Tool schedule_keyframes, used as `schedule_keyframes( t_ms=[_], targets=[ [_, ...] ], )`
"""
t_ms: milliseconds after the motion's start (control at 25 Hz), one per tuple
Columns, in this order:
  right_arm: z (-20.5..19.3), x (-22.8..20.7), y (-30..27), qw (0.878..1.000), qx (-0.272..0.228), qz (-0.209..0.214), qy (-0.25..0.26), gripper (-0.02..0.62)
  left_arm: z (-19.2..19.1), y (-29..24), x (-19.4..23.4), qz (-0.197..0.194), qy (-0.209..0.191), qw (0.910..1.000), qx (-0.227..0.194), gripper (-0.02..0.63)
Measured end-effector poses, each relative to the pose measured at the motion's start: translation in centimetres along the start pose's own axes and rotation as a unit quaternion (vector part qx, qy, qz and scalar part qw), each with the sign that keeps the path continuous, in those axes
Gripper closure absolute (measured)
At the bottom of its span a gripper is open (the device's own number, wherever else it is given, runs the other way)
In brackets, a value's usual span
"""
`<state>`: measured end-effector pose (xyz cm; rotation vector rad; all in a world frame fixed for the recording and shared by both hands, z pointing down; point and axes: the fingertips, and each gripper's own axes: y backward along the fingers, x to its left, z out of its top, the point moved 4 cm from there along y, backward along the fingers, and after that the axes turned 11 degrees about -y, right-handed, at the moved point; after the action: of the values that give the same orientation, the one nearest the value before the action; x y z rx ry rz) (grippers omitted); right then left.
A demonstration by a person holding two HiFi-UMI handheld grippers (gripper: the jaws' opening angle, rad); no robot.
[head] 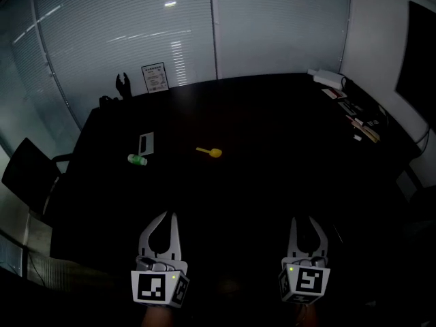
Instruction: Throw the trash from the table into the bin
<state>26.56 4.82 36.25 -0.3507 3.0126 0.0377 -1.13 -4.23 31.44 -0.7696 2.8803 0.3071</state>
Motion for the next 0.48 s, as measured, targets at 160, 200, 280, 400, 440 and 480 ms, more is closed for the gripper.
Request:
schedule_keyframes(
  t_ms=[160, 200, 280, 400, 440, 480],
  targets=[
    [1.3, 3.7, -1.3, 1.0, -0.012, 0.018, 0.008, 0.541, 1.1, 0.9, 3.7, 0.02, -0.002, 0.9995, -0.022, 0.609],
    [1.6, 4.6, -1.6, 1.0, -0.014, 0.022, 0.008, 0.545, 1.1, 1.2, 4.7, 0.026, -0.001, 0.9994, -0.021, 0.609],
    [2.0, 6.5, -2.2, 0.999, -0.02, 0.03, 0.01, 0.561, 0.8, 1.9, 6.7, 0.038, 0.0, 0.9992, -0.014, 0.609],
    [2.4, 9.5, -3.1, 0.999, -0.025, 0.041, 0.013, 0.588, 1.0, 2.6, 9.8, 0.052, -0.003, 0.9984, -0.021, 0.609],
    [2.4, 10.5, -3.5, 0.999, -0.026, 0.045, 0.013, 0.588, 0.8, 2.8, 10.8, 0.056, -0.002, 0.9983, -0.018, 0.609],
    [2.4, 11.4, -3.8, 0.998, -0.026, 0.049, 0.014, 0.588, 0.8, 3.1, 11.8, 0.06, -0.001, 0.9981, -0.017, 0.609]
  ],
)
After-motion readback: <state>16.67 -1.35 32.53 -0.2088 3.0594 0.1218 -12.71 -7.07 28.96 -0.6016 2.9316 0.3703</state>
